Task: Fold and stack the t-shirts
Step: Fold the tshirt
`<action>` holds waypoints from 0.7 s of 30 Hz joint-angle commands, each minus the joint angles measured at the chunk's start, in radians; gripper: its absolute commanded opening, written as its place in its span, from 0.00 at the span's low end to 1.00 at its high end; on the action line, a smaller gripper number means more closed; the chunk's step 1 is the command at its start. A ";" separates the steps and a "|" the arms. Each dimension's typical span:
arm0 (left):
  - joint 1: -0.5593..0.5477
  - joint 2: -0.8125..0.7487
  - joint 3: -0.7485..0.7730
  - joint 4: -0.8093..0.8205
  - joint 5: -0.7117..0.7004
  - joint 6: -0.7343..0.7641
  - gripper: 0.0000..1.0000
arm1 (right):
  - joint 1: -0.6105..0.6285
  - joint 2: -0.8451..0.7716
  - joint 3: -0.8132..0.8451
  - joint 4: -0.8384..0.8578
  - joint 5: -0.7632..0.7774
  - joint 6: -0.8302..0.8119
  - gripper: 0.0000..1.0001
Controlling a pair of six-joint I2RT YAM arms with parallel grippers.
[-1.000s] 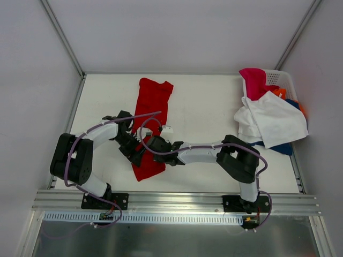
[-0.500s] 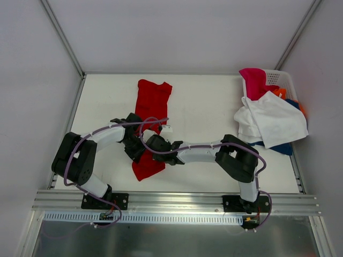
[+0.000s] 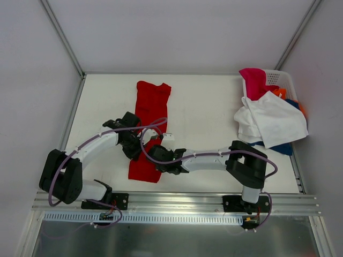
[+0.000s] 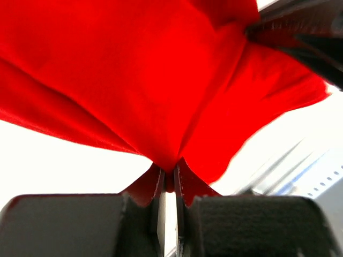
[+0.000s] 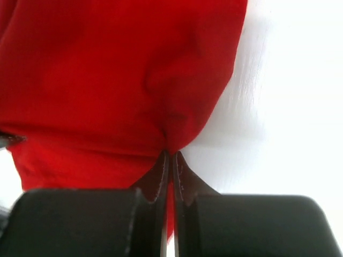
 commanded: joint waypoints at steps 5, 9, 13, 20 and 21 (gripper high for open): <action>-0.007 -0.096 0.157 -0.200 0.073 0.013 0.00 | 0.062 -0.142 0.003 -0.224 0.093 0.017 0.01; -0.007 -0.103 0.181 -0.209 0.085 -0.002 0.00 | 0.062 -0.162 0.008 -0.228 0.120 -0.003 0.01; -0.004 -0.100 0.198 -0.206 0.096 -0.010 0.00 | 0.046 -0.151 0.047 -0.240 0.154 -0.048 0.01; -0.003 -0.083 0.235 -0.192 0.088 -0.028 0.14 | -0.010 -0.146 0.144 -0.268 0.175 -0.149 0.00; -0.003 -0.080 0.241 -0.193 0.082 -0.031 0.25 | -0.014 -0.148 0.156 -0.273 0.174 -0.166 0.01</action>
